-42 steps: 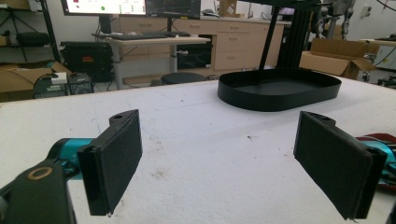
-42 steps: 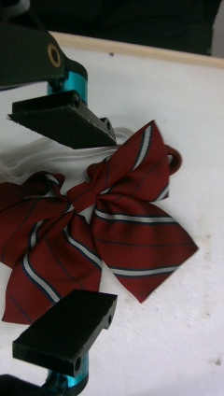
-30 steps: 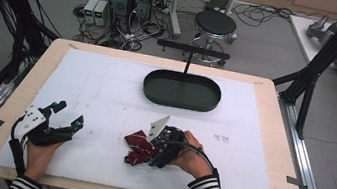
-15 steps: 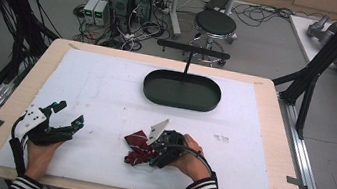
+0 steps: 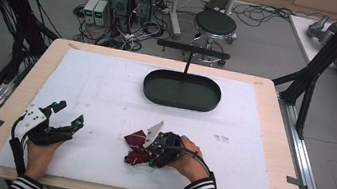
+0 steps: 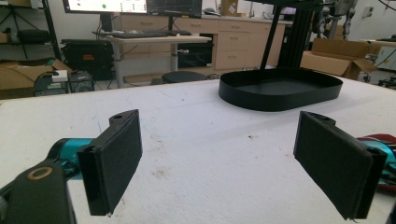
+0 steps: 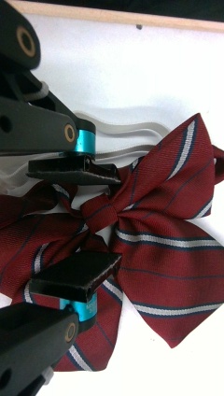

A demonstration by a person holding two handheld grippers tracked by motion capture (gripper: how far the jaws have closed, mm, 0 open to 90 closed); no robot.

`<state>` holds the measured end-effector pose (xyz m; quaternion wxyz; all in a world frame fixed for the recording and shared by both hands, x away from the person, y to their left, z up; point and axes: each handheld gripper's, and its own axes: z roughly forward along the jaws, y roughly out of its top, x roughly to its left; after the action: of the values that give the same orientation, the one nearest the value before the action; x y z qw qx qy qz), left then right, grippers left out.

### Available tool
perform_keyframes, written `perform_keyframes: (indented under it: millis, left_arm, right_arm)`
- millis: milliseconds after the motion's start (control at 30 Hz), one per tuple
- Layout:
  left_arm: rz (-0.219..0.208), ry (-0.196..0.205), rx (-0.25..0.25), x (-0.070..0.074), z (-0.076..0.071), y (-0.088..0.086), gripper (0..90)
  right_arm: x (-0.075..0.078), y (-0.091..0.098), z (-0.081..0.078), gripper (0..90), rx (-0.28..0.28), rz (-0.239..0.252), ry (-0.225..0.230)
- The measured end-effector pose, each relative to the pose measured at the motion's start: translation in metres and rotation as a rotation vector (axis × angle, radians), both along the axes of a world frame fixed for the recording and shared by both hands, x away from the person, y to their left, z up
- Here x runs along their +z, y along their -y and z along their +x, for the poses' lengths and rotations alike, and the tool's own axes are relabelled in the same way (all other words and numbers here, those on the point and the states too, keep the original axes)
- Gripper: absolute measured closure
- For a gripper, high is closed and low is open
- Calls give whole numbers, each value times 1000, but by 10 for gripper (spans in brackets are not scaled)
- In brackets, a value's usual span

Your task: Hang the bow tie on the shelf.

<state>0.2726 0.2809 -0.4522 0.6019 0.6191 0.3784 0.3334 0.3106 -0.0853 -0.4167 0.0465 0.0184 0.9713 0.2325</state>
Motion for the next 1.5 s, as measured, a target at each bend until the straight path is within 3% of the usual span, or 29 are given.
perform_keyframes:
  millis: [167, 400, 700, 867, 1033, 1100, 1500]
  left_arm:
    - [-1, -2, 1, 0, 0, 0, 157]
    - [2, 1, 2, 0, 0, 0, 157]
    - [2, -1, 1, 0, 0, 0, 157]
    - [4, -2, 1, 0, 0, 0, 157]
    - [4, -3, 2, 0, 0, 0, 157]
    - [3, -2, 2, 0, 0, 0, 157]
    - [3, -2, 2, 0, 0, 0, 157]
  right_arm:
    - [0, -2, -3, 612, 25, -17, 12]
    - [0, -3, -4, 725, 35, -33, -17]
    - [2, -4, -5, 756, 27, -34, -9]
    - [4, -1, -3, 756, 8, 15, -27]
    - [8, 1, -4, 756, -3, 48, -6]
    - [10, 3, -3, 756, 2, 85, -1]
    - [29, 15, -1, 756, -94, 270, 17]
